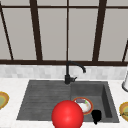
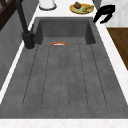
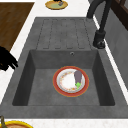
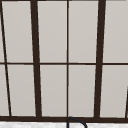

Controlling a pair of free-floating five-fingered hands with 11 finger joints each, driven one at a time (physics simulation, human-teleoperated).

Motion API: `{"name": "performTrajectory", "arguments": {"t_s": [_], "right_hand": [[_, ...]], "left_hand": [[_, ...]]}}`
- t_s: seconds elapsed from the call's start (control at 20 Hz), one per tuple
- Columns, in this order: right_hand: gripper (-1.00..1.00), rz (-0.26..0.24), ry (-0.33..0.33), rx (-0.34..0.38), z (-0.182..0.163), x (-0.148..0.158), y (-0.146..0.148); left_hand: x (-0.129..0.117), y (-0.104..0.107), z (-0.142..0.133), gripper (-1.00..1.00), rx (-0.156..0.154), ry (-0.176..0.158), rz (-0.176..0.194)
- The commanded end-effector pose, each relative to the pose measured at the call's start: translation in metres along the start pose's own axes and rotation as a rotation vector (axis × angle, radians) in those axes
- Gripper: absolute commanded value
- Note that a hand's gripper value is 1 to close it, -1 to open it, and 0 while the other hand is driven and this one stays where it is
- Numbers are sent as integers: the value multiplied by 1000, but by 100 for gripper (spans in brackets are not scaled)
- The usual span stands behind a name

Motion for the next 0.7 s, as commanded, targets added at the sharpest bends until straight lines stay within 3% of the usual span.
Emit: {"name": "performTrajectory", "arguments": {"t_s": [0.0,0.15,0.3,0.35,0.4,0.45,0.55,0.6,0.65], "right_hand": [[0,0,0,0,0,0,0],[0,0,0,0,0,0,0],[0,0,0,0,0,0,0],[0,0,0,0,0,0,0],[0,0,0,0,0,0,0],[0,0,0,0,0,0,0],[0,0,0,0,0,0,0],[0,0,0,0,0,0,0],[0,0,0,0,0,0,0]], "left_hand": [[23,-8,3,100,-4,-70,-4],[43,-9,2,100,-1,-55,-75],[65,-13,0,100,6,-45,-79],[73,-15,0,-100,7,-41,-80],[84,-14,-3,-100,21,-11,-66],[91,-12,-5,-100,21,-10,-55],[97,-3,-6,-100,-11,-8,17],[81,-1,-7,-100,-4,-17,12],[66,5,-13,-100,7,-18,-27]]}}
